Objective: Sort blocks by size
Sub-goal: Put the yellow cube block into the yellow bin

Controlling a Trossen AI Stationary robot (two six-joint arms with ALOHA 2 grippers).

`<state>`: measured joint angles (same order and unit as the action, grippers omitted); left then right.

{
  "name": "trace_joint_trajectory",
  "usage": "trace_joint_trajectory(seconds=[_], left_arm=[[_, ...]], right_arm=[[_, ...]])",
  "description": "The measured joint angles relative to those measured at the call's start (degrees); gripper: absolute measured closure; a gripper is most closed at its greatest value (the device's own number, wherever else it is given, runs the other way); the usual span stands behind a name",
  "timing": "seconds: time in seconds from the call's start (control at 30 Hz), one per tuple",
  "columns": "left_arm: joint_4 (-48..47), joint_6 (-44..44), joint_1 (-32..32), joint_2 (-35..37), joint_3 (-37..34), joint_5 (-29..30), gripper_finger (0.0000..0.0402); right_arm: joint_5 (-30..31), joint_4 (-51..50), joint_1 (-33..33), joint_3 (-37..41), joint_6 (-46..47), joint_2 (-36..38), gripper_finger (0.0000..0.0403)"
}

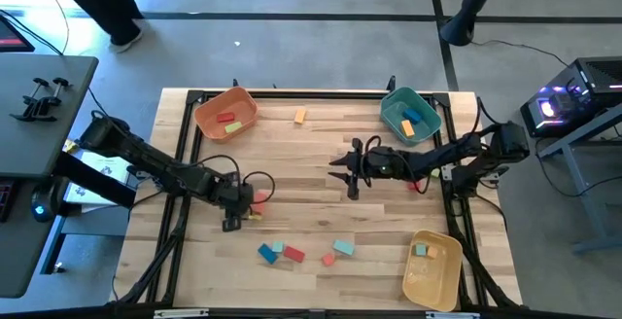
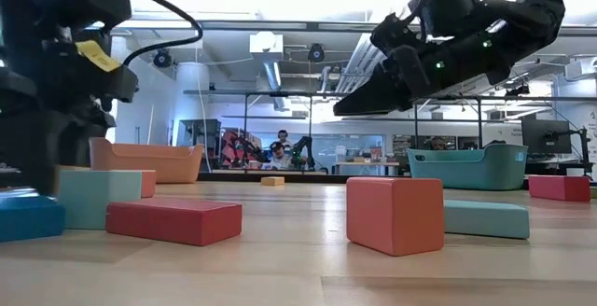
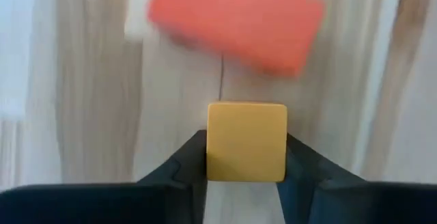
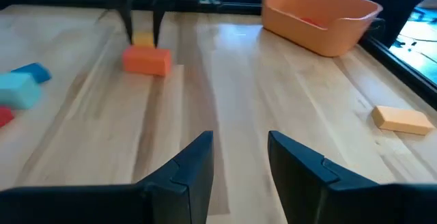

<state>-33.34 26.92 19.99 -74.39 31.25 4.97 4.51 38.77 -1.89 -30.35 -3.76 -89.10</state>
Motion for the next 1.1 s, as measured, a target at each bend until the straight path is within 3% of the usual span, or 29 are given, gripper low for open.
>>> trace_joint_trajectory(seconds=[0.2, 0.27, 0.33, 0.43, 0.53, 0.7, 0.83, 0.97, 1.1], left_arm=[[-25.8, -2.6, -1.4, 0.1, 13.1, -3.3, 0.0304], [-26.6, -4.7, -2.6, 0.7, 17.1, -3.3, 0.0304], [-21.4, -7.4, -4.5, 1.8, 19.0, -3.3, 0.0304], [-7.1, -13.4, -8.7, 3.1, 18.5, -3.9, 0.0304], [11.7, -20.3, -15.0, 3.5, 14.9, -9.6, 0.0304], [57.0, -23.9, -25.4, -1.7, 4.2, -22.7, 0.0304], [87.1, -19.9, -29.7, -11.3, 0.5, -27.3, 0.0304], [105.0, -13.3, -30.3, -20.8, 2.1, -27.5, 0.0304], [121.5, -5.3, -29.8, -27.7, 4.5, -25.8, 0.0304]], right_arm=[[-0.3, -0.5, 1.9, 0.0, -6.7, 2.7, 0.0267], [-1.7, 3.0, 2.3, 0.0, -13.2, 2.7, 0.0267], [-4.1, 6.7, 2.6, -0.1, -19.7, 2.6, 0.0267], [-5.3, 7.1, 3.3, -2.0, -23.7, 2.5, 0.0267], [-5.4, 3.1, 4.5, -5.2, -28.1, 2.5, 0.0267], [-1.7, -8.4, 7.8, -12.0, -32.2, 2.5, 0.0240], [6.5, -21.0, 10.6, -19.0, -36.4, 2.5, 0.0188], [19.6, -31.2, 13.2, -25.9, -41.6, 2.5, 0.0143], [31.3, -35.8, 15.9, -30.9, -45.7, 2.6, 0.0132]])
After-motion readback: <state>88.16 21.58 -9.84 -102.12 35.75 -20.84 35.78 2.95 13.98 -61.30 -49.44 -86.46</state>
